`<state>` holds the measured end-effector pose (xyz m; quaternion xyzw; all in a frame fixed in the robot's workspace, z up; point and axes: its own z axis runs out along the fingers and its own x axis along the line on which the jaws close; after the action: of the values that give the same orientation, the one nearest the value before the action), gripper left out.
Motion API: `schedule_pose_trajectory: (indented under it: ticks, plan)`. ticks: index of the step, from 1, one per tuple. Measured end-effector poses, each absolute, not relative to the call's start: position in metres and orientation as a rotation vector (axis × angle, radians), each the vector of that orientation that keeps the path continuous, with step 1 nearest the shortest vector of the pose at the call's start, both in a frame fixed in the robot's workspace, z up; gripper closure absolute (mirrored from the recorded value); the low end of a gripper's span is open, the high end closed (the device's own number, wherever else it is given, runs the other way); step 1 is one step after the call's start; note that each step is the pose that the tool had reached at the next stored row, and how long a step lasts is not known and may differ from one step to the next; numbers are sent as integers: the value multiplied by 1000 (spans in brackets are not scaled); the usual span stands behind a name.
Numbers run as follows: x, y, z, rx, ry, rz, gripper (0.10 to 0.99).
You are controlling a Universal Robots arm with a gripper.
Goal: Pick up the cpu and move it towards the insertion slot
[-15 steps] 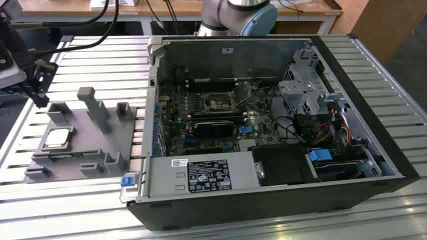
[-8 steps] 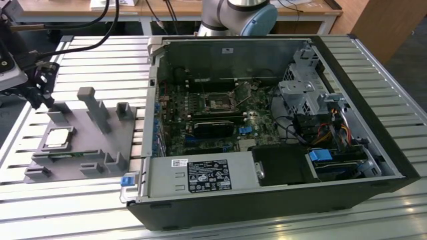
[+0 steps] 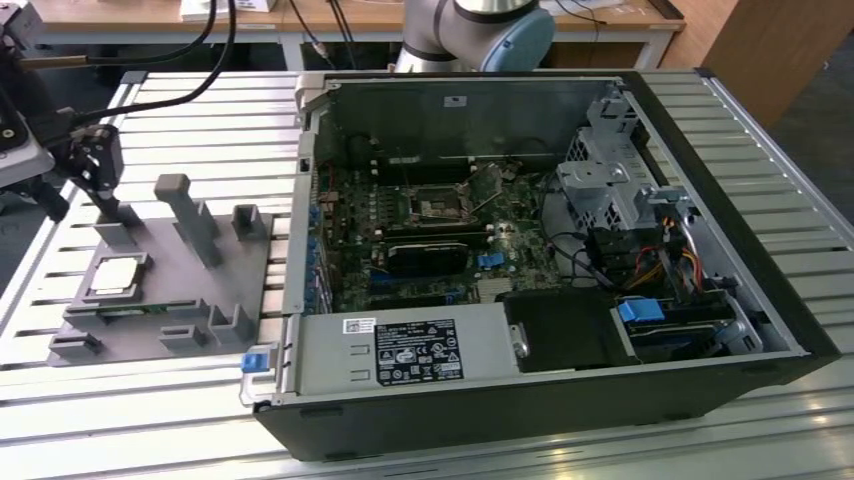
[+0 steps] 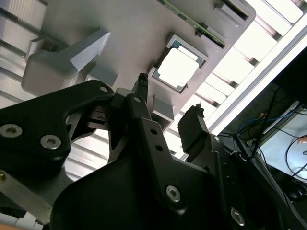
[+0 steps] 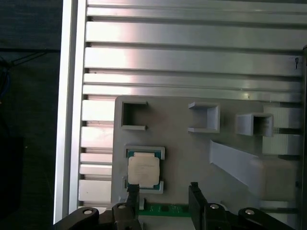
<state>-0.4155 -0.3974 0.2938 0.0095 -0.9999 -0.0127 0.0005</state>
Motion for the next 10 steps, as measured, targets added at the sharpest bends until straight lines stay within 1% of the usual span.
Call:
schedule_pose_trajectory:
  ticks: [5,7,8,10]
  plan:
    - [-419,-397,290,30,-3140,-37,557]
    - [-419,-397,289,30,-3140,-36,541]
    - [-419,-398,288,30,-3140,-35,482]
    - [-420,-398,286,30,-3140,-35,482]
